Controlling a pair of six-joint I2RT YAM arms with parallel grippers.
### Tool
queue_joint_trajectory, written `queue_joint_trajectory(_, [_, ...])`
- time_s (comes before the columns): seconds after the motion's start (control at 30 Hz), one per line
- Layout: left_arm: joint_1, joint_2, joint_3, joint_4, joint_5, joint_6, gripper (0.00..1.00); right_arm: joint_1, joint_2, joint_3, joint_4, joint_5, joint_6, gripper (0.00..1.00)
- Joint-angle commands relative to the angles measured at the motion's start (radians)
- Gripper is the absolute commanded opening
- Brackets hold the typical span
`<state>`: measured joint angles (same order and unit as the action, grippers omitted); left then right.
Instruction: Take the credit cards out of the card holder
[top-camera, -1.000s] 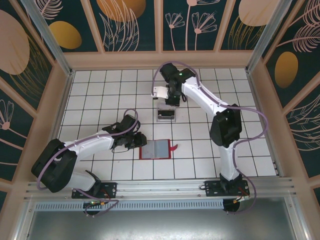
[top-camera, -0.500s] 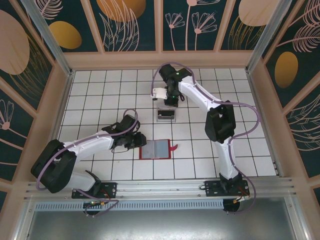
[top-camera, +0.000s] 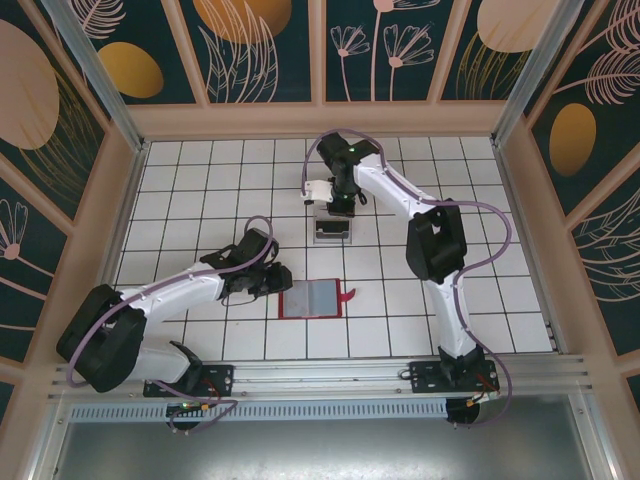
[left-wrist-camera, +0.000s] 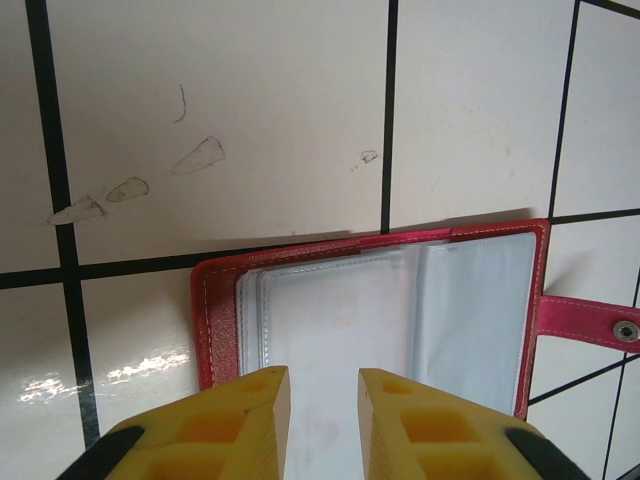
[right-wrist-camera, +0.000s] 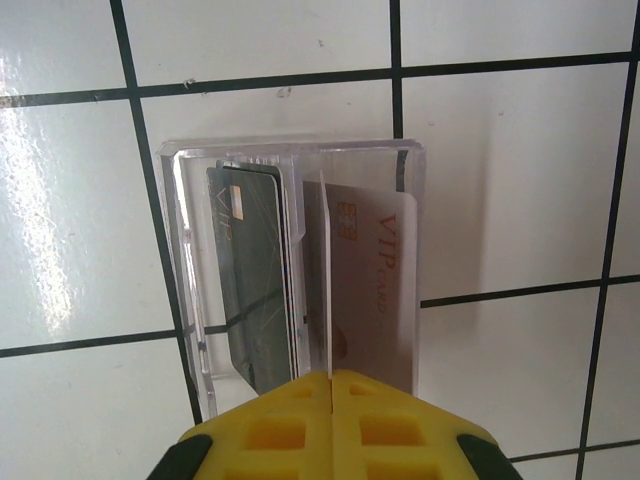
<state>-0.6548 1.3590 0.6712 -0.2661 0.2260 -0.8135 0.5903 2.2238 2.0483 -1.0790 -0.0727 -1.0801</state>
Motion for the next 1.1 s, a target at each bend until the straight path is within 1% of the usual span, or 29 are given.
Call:
queue_joint_trajectory(0.0, [-0.004,-0.02,-0.009,-0.025,-0.012,-0.012,0.25,-0.004,0.03,0.013,-0.008,0.011,-0.081,0.09])
queue_joint_trajectory(0.03, [-0.005,-0.023,-0.009,-0.026,-0.014,-0.012,0.25,-0.005,0.03,0.014,0.002,0.018,-0.08,0.15])
queue_joint_trajectory(0.1, [-0.005,-0.029,-0.012,-0.029,-0.018,-0.013,0.25,-0.005,0.029,0.016,0.014,0.026,-0.077,0.19])
queue_joint_trajectory(0.3, [-0.005,-0.045,-0.021,-0.028,-0.023,-0.022,0.25,-0.003,0.003,0.014,0.058,0.061,-0.067,0.28])
queue_joint_trajectory(0.5, [-0.006,-0.047,-0.021,-0.027,-0.025,-0.025,0.25,0.001,-0.05,-0.045,0.144,0.135,-0.063,0.3])
queue_joint_trajectory(0.7, [-0.006,-0.046,-0.018,-0.026,-0.031,-0.022,0.25,0.012,-0.134,-0.104,0.19,0.112,-0.027,0.31])
queue_joint_trajectory(0.83, [-0.006,-0.041,-0.003,-0.033,-0.049,-0.013,0.25,0.017,-0.179,-0.13,0.193,0.093,0.116,0.29])
queue_joint_trajectory(0.97, [-0.005,-0.039,0.011,-0.03,-0.063,-0.007,0.25,0.017,-0.21,-0.167,0.187,0.008,0.338,0.25])
queue_joint_trajectory(1.07, [-0.005,-0.021,0.017,-0.025,-0.058,-0.002,0.25,0.017,-0.236,-0.2,0.2,-0.058,0.534,0.25])
